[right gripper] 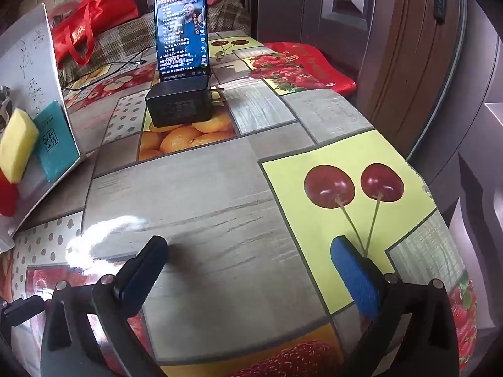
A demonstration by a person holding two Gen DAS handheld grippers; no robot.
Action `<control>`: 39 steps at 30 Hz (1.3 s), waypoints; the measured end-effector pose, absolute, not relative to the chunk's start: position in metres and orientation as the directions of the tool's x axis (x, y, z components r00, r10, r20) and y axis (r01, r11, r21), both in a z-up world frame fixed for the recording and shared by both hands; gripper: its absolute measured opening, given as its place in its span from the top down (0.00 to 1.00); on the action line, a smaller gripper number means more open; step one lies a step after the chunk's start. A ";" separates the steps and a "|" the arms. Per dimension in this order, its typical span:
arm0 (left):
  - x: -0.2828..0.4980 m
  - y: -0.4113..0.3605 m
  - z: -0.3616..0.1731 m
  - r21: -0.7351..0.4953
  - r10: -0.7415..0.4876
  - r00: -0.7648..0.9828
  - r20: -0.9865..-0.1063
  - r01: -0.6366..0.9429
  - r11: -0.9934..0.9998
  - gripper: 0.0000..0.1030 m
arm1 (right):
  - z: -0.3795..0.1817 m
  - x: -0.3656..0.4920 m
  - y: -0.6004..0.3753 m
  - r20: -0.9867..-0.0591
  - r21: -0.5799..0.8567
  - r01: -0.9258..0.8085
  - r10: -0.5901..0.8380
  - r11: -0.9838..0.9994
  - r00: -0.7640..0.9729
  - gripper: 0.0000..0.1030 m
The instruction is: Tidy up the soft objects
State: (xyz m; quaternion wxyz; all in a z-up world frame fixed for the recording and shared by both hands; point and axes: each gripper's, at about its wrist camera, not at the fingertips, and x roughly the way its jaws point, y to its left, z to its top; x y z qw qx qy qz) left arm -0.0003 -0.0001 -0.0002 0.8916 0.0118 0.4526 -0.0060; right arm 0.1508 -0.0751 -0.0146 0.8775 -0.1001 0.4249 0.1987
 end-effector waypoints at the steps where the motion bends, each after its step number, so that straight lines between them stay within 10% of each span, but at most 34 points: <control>1: 0.000 0.000 0.000 0.016 0.000 0.590 -0.807 0.021 1.000 0.00 | -0.015 0.151 -0.075 -0.785 -0.005 -0.434 0.265 0.901 0.560 0.00; 39: 0.000 -0.001 0.000 0.016 0.000 0.590 -0.807 0.022 1.000 0.01 | -0.015 0.149 -0.075 -0.787 -0.007 -0.432 0.262 0.902 0.559 0.00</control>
